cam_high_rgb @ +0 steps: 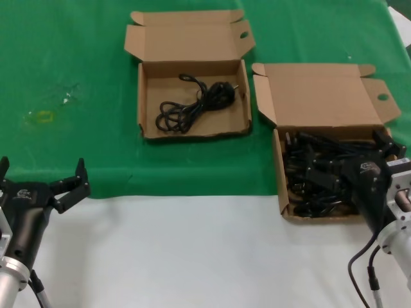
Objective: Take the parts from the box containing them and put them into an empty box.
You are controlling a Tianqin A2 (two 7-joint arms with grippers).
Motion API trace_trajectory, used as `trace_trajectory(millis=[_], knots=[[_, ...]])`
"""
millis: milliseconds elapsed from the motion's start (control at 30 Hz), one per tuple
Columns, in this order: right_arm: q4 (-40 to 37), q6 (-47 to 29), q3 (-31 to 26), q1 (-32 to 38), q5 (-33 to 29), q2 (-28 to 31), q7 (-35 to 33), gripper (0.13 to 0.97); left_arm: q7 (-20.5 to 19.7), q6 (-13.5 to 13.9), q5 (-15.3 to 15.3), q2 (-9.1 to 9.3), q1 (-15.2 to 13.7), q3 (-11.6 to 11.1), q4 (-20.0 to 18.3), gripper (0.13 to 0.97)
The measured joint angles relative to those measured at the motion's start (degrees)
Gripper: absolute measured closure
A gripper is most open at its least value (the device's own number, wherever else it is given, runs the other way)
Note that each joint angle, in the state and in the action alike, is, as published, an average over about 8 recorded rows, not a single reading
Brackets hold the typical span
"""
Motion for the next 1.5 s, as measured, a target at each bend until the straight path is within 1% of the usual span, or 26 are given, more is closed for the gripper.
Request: trace_trajectory(millis=[1500], knots=[[0.0,0.0,0.0,0.0,0.0,0.0,0.0,0.129,0.0,0.0,0.0,0.00,0.0,0.0,0.0,0.132]])
